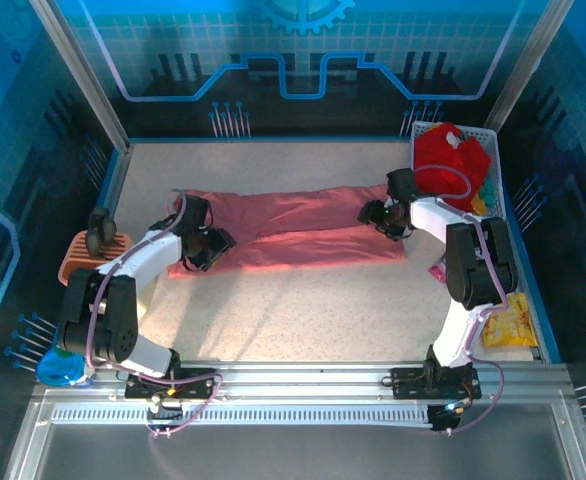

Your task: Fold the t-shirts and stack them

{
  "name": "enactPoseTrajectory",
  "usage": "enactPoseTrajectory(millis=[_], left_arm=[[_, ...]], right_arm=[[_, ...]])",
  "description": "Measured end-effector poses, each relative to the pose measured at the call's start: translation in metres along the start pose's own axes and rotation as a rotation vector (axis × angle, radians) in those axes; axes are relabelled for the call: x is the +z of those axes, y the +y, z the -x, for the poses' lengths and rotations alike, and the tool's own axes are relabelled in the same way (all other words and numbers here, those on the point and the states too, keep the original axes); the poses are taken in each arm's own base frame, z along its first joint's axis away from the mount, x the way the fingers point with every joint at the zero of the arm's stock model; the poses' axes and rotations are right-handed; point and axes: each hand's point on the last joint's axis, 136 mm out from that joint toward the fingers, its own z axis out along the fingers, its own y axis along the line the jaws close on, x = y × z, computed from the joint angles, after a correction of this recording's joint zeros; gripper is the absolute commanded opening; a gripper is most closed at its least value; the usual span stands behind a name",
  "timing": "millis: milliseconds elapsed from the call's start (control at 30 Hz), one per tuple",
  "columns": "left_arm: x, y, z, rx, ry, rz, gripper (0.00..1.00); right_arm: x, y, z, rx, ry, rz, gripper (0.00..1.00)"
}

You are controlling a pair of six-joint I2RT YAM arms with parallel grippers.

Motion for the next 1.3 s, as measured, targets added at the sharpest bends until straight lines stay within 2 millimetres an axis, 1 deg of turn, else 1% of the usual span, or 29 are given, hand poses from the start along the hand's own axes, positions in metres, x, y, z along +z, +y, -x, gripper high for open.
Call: enactPoseTrajectory(millis=[100,233,367,500,700,733,800,833,900,1000,1167,1300], left_arm=[[0.002,-0.006,0.002,-0.006,-0.013,-0.022,0.55],[0.008,-0.011,0.006,-0.015,-0.028,-0.041,0.49],[0.018,-0.008,0.006,-0.034,-0.019,-0.032,0.43],[0.022,-0.007,0.006,-0.034,-0.017,-0.029,0.38],[0.028,-0.006,0.007,-0.03,-0.013,-0.018,0.21],[0.029,-0.006,0.008,-0.031,-0.011,-0.015,0.16],[0.03,-0.008,0.01,-0.028,-0.011,-0.014,0.1],[0.03,-0.01,0.011,-0.028,-0.013,-0.016,0.05],[0.028,-0.015,0.015,-0.018,-0.018,-0.023,0.01],[0.024,-0.023,0.022,-0.001,-0.033,-0.03,0.0],[0.016,-0.045,0.04,0.041,-0.056,-0.045,0.0],[0.019,-0.059,0.052,0.083,-0.056,-0.037,0.0]], right_arm=[[0.001,-0.001,-0.002,0.0,0.004,-0.003,0.7],[0.001,-0.002,-0.003,0.0,0.007,-0.005,0.7],[0.001,-0.002,-0.004,-0.004,0.008,-0.005,0.7],[0.001,-0.002,-0.004,-0.004,0.008,-0.005,0.7],[0.001,-0.002,-0.004,-0.007,0.008,-0.005,0.7],[0.001,-0.002,-0.004,-0.007,0.008,-0.005,0.7],[0.001,-0.002,-0.004,-0.007,0.008,-0.005,0.7],[0.001,-0.002,-0.004,-0.007,0.009,-0.005,0.7],[0.001,-0.002,-0.004,-0.007,0.009,-0.005,0.7],[0.001,-0.003,-0.003,-0.01,0.008,-0.006,0.7],[-0.001,-0.002,-0.003,-0.014,0.005,-0.003,0.7],[-0.002,-0.001,-0.003,-0.015,0.008,0.004,0.7]])
